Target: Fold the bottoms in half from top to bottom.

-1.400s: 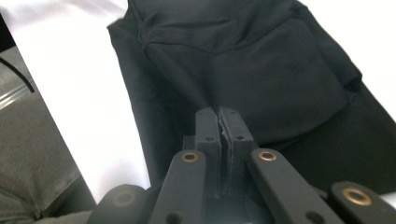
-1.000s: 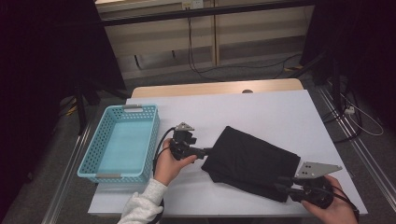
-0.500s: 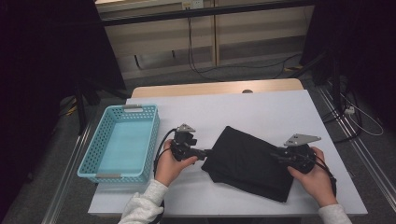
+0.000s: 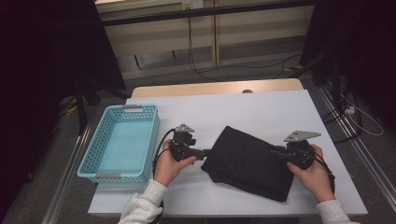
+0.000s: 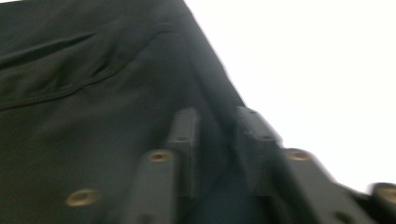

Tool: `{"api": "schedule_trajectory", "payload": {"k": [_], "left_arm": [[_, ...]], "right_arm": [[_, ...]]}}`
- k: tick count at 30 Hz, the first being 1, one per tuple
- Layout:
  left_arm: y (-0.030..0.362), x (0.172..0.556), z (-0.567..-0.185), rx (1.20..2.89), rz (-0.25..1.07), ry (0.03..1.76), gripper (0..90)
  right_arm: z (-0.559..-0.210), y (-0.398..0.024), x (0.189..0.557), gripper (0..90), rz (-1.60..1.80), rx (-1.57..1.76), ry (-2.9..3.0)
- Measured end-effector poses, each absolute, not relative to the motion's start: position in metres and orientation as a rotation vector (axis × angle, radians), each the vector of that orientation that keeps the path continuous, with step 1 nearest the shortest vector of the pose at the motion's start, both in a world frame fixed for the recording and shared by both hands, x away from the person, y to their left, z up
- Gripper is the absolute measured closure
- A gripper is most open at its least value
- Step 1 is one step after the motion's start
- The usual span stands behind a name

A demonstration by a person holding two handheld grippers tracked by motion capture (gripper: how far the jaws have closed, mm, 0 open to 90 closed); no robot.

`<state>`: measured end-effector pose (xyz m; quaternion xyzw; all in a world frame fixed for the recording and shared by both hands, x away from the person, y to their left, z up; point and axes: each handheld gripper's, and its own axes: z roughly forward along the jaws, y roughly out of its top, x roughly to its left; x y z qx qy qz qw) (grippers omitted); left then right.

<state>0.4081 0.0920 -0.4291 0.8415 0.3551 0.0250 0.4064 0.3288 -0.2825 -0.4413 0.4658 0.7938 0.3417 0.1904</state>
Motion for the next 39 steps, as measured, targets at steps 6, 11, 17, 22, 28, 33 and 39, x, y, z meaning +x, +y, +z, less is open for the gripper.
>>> {"api": "schedule_trajectory", "payload": {"k": [6, 11, 17, 22, 28, 33, 39], "left_arm": [[0.092, 0.408, -0.429, 2.123, 0.065, 0.897, 17.3], [0.093, 0.409, -0.43, 2.125, 0.057, 0.9, 17.3], [0.097, 0.411, -0.432, 2.123, 0.065, 0.913, 17.5], [0.1, 0.412, -0.432, 2.113, 0.063, 0.922, 17.5], [0.1, 0.413, -0.435, 2.125, 0.06, 0.928, 17.5], [0.099, 0.413, -0.436, 2.132, 0.056, 0.926, 17.5], [0.099, 0.412, -0.435, 2.126, 0.064, 0.928, 17.5]], "right_arm": [[-0.447, -0.277, 0.331, 84.0, 0.949, 1.318, 2.307], [-0.434, -0.272, 0.33, 84.6, 0.988, 1.267, 2.306], [-0.43, -0.269, 0.35, 84.1, 0.944, 1.268, 2.266], [-0.446, -0.273, 0.358, 72.4, 0.916, 1.294, 2.263], [-0.446, -0.276, 0.362, 54.9, 0.898, 1.313, 2.203], [-0.447, -0.275, 0.362, 77.8, 0.908, 1.286, 2.25], [-0.441, -0.27, 0.361, 85.2, 0.891, 1.247, 2.298]]}}
